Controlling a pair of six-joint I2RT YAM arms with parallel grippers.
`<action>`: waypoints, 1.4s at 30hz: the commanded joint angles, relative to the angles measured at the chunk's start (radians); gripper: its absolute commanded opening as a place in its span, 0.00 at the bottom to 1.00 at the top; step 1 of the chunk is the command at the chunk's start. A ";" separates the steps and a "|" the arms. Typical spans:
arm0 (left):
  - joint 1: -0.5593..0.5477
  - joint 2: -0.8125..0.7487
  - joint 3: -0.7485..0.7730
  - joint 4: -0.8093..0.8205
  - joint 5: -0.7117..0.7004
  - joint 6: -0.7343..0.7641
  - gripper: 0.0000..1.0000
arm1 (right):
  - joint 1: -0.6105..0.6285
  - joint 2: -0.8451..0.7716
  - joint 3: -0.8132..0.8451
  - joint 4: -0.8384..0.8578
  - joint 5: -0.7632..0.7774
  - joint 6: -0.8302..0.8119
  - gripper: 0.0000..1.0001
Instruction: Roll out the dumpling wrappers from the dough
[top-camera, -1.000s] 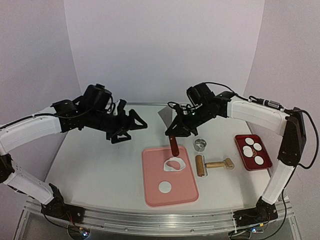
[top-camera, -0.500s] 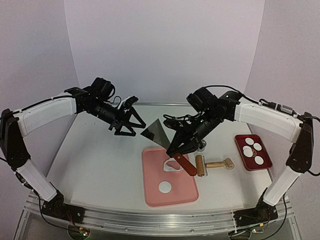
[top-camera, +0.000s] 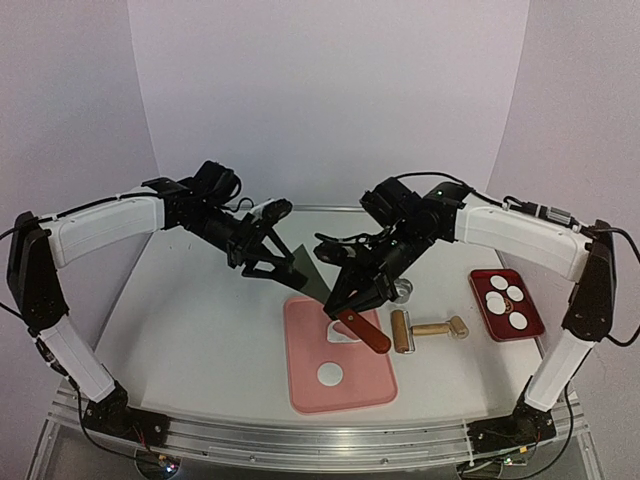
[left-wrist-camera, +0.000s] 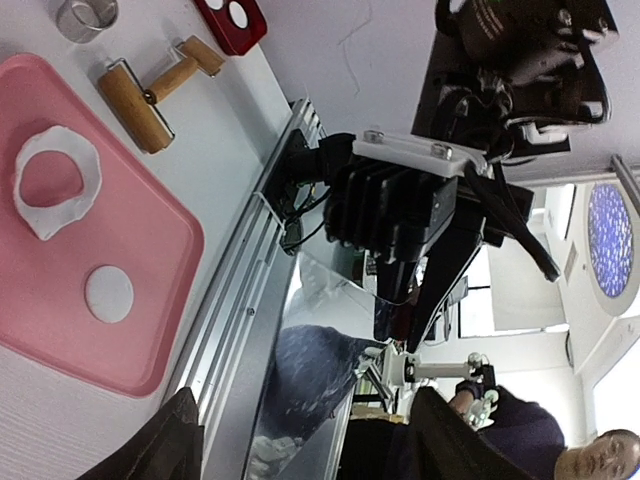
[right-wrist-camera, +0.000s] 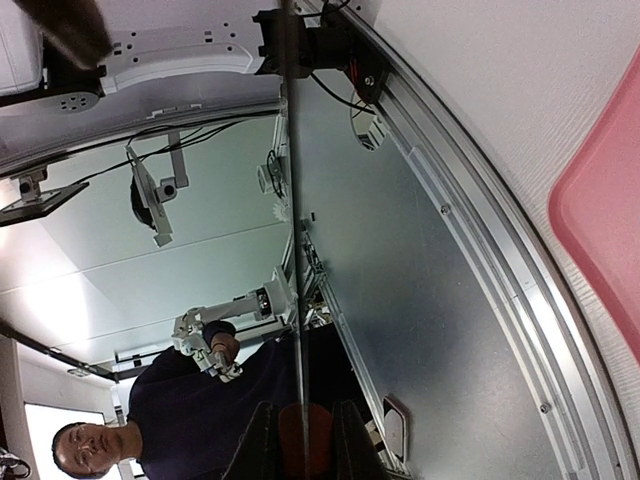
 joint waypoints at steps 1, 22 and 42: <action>-0.023 0.015 0.018 0.077 0.090 -0.039 0.56 | 0.008 0.010 0.060 -0.001 -0.082 -0.029 0.00; -0.043 -0.227 -0.328 0.659 -0.053 -0.486 0.00 | -0.075 -0.077 -0.005 0.067 0.388 -0.012 0.82; -0.008 -0.422 -0.416 0.990 -0.497 -0.744 0.00 | -0.262 -0.373 -0.503 1.004 0.252 0.562 0.98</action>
